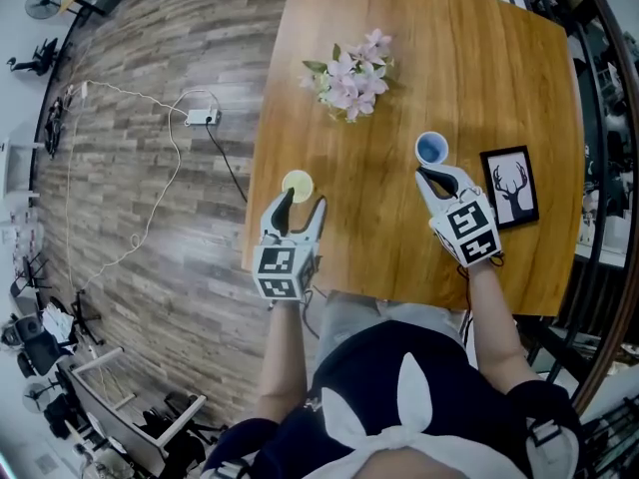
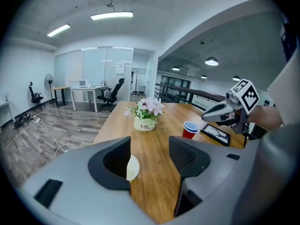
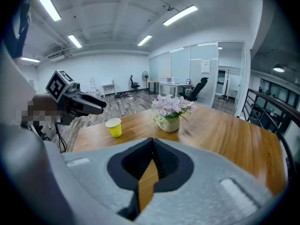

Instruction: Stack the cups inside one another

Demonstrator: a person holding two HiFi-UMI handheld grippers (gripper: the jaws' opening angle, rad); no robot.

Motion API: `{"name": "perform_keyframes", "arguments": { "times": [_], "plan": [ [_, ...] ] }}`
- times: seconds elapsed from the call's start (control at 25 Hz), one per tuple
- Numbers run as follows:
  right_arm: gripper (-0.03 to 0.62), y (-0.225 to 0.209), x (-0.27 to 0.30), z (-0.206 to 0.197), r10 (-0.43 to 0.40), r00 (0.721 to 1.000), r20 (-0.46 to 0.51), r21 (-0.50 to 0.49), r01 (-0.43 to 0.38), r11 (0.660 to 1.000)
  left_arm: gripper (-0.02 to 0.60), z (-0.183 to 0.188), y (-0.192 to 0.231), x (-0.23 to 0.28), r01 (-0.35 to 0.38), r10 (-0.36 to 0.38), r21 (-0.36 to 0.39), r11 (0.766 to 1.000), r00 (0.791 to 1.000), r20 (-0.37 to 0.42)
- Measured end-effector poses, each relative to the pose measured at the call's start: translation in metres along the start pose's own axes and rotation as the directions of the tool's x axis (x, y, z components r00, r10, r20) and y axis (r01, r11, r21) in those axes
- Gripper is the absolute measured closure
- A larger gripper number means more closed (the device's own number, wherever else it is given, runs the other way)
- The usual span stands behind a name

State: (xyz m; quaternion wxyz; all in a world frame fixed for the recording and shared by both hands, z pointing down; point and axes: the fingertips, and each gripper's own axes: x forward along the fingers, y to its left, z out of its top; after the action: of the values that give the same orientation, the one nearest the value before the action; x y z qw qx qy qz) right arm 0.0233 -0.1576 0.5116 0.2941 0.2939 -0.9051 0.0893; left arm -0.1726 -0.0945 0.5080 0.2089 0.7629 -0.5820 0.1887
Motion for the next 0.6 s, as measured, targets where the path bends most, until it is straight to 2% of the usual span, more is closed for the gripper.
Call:
{"name": "perform_keyframes", "arguments": {
  "times": [0.16,0.32,0.6],
  "plan": [
    [0.595,0.016,0.007,-0.001,-0.003,1.000,-0.017,0.001,0.003,1.000,0.263,-0.008,0.019,0.003,-0.027,0.029,0.074,0.997,0.999,-0.020],
    [0.595,0.030,0.012,-0.002,-0.002,1.000,-0.027,-0.003,0.002,1.000,0.224,-0.010,0.033,0.008,-0.050,0.053,0.147,0.988,0.998,-0.017],
    [0.595,0.050,0.019,-0.003,0.012,0.997,-0.076,-0.001,-0.012,1.000,0.207,-0.035,0.044,0.025,0.010,0.005,0.157,0.988,0.996,-0.091]
  ]
}}
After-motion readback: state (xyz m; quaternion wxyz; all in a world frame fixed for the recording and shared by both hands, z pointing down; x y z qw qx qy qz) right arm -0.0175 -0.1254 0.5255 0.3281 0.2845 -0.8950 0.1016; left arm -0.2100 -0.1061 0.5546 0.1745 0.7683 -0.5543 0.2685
